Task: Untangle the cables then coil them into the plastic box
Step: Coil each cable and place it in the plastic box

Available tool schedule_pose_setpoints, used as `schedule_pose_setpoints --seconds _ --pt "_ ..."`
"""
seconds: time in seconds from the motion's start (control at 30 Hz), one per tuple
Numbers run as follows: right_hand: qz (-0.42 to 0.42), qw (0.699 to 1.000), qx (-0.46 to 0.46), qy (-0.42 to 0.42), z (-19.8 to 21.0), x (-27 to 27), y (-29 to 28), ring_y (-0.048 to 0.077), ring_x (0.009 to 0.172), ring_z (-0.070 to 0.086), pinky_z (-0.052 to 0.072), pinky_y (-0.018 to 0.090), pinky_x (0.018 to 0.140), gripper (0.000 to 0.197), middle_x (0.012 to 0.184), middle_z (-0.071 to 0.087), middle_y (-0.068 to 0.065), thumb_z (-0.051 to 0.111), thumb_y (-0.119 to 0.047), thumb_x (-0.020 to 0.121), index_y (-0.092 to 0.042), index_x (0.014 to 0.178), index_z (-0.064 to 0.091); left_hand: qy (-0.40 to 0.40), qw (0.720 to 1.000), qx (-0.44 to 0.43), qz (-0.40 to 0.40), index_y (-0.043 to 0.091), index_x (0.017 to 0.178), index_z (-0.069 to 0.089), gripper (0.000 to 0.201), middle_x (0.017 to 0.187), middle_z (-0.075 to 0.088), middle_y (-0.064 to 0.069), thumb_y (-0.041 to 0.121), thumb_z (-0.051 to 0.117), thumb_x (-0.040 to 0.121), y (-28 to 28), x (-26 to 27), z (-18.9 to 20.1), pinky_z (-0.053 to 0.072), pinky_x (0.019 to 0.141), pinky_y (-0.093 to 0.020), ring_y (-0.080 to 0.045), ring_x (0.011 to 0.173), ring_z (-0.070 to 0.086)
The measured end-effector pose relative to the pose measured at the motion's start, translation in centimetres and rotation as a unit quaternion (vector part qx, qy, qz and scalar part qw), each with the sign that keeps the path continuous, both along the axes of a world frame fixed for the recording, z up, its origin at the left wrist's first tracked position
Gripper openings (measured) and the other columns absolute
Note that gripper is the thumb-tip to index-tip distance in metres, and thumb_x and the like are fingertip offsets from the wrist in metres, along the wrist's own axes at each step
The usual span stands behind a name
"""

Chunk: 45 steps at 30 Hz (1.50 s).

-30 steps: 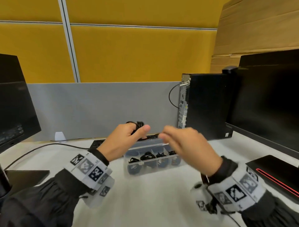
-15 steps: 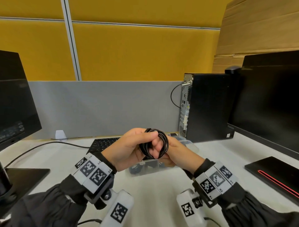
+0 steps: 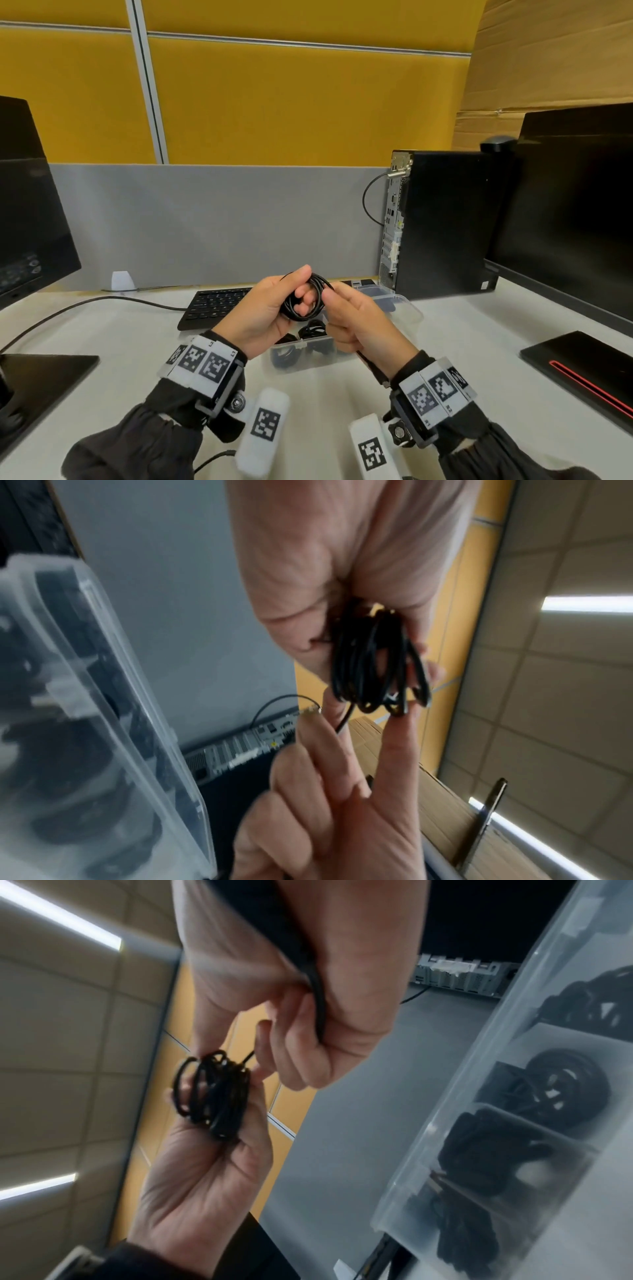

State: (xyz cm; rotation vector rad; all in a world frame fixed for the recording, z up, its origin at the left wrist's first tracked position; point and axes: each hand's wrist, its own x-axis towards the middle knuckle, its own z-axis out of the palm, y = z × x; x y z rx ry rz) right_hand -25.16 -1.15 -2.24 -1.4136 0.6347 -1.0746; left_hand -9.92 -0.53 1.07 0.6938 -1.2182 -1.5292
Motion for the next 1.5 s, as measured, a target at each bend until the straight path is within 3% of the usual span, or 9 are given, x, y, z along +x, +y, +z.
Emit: schedule_pose_setpoints --seconds 0.17,0.3,0.57,0.67,0.77,0.97,1.1,1.3,1.5 --pt "0.005 1.000 -0.001 0.028 -0.6 0.8 -0.7 0.001 0.038 0.020 0.015 0.015 0.037 0.026 0.051 0.027 -0.013 0.055 -0.028 0.090 -0.011 0.109 0.047 -0.071 0.995 -0.020 0.071 0.018 0.052 0.047 0.039 0.056 0.043 0.002 0.045 0.054 0.080 -0.7 0.7 -2.1 0.035 0.073 -0.030 -0.017 0.064 0.040" --pt "-0.014 0.998 -0.026 0.063 -0.6 1.0 -1.0 0.006 0.043 0.019 0.015 0.018 0.039 0.023 0.055 0.025 -0.008 0.045 -0.026 0.096 -0.010 0.111 0.053 -0.184 0.962 -0.099 0.174 0.019 0.057 0.040 0.043 0.055 0.040 0.009 0.047 0.043 0.090 -1.1 1.1 -2.4 0.035 0.064 -0.027 -0.011 0.060 0.039" --pt "-0.042 0.954 -0.160 0.249 -1.0 0.6 -1.1 0.002 0.045 0.032 0.027 0.012 0.046 0.028 0.050 0.038 -0.012 0.032 -0.023 0.102 -0.016 0.091 0.058 0.038 0.967 -0.062 0.244 0.018 0.062 0.034 0.042 0.054 0.040 0.009 0.041 0.034 0.097 -1.0 1.8 -0.7 0.032 0.063 -0.025 -0.009 0.063 0.039" --pt "-0.015 0.910 -0.214 0.354 -1.0 1.5 -0.2 -0.003 0.056 0.043 0.033 0.012 0.056 0.027 0.058 0.050 -0.025 0.032 -0.024 0.102 -0.018 0.095 0.057 0.050 0.957 -0.051 0.282 0.018 0.062 0.038 0.042 0.056 0.048 0.010 0.039 0.035 0.098 -1.2 1.9 -1.0 0.034 0.065 -0.026 -0.008 0.064 0.045" --pt "-0.041 0.849 -0.312 0.424 -0.7 1.9 0.3 0.008 0.075 0.049 0.044 0.027 0.070 0.027 0.080 0.057 -0.010 0.033 -0.029 0.102 -0.016 0.097 0.055 0.054 0.952 -0.044 0.298 0.019 0.063 0.041 0.041 0.059 0.050 0.009 0.039 0.037 0.098 -1.3 1.8 -1.3 0.034 0.066 -0.027 -0.010 0.067 0.044" --pt "-0.229 0.622 -0.557 0.500 0.6 2.1 1.3 0.016 0.070 0.031 0.025 0.030 0.056 0.014 0.077 0.030 -0.004 0.072 -0.021 0.079 -0.020 0.077 0.058 -0.056 0.931 -0.115 0.343 0.018 0.062 0.042 0.041 0.056 0.052 0.009 0.034 0.036 0.099 -1.3 1.3 -1.5 0.037 0.066 -0.027 -0.011 0.062 0.045" --pt "-0.325 0.588 -0.571 0.472 2.6 0.6 1.9 0.014 0.060 0.034 0.027 0.027 0.053 0.020 0.072 0.043 0.000 0.073 -0.004 0.073 -0.014 0.087 0.064 -0.141 0.909 -0.190 0.343 0.016 0.064 0.045 0.040 0.057 0.051 0.009 0.033 0.035 0.099 -1.4 1.7 -1.7 0.039 0.068 -0.024 -0.006 0.060 0.046" --pt "-0.419 0.772 -0.411 0.245 2.9 -2.3 -0.7 0.006 0.073 0.050 0.041 0.009 0.070 0.021 0.088 0.050 -0.001 0.048 -0.022 0.095 -0.013 0.098 0.067 -0.081 0.973 -0.147 0.159 0.015 0.061 0.036 0.039 0.055 0.043 0.008 0.048 0.038 0.082 0.2 1.2 -0.7 0.032 0.068 -0.029 -0.007 0.057 0.039" --pt "-0.230 0.970 -0.073 -0.028 1.3 -0.5 -1.5 0.015 0.071 0.067 0.054 0.024 0.058 0.017 0.078 0.071 0.007 0.049 -0.013 0.095 -0.009 0.095 0.066 -0.015 0.994 -0.082 0.071 0.020 0.054 0.039 0.038 0.066 0.040 -0.004 0.050 0.042 0.078 1.1 -0.7 -1.0 0.033 0.070 -0.031 -0.018 0.069 0.040"
